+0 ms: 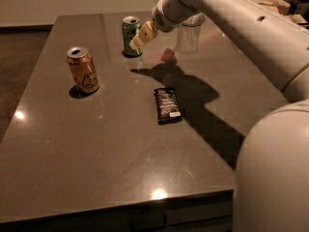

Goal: Knock green can over

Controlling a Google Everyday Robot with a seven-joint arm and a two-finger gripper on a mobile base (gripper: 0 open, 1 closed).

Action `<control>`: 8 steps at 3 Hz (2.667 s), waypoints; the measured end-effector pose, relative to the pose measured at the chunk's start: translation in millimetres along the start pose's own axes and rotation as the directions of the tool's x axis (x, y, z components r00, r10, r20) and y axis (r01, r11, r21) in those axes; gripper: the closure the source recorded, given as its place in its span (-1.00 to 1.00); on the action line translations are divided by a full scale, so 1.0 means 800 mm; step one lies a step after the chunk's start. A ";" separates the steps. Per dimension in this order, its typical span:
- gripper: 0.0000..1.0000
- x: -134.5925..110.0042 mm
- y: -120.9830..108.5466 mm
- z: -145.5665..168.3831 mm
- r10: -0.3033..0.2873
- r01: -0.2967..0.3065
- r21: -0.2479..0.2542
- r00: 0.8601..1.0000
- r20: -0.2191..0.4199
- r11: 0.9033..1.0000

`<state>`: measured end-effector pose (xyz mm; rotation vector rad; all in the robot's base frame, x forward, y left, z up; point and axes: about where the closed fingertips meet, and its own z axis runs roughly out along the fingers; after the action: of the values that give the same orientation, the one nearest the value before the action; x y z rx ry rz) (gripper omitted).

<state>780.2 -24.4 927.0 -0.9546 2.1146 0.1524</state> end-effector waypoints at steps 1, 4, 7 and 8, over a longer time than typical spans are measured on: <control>-1.00 -0.013 0.009 0.037 0.020 -0.020 -0.023 1.000 0.004 1.000; -0.63 -0.067 0.055 0.076 0.020 -0.010 -0.132 0.997 0.075 0.991; 0.89 -0.044 0.067 0.015 -0.058 0.063 -0.176 0.998 0.033 0.982; 1.00 -0.007 0.082 -0.052 -0.148 0.132 -0.217 0.987 -0.060 0.967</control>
Offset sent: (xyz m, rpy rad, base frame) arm 0.0369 0.0718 -0.0326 0.0892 0.0584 0.0389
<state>712.4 9.1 946.3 -1.2503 2.1209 0.2781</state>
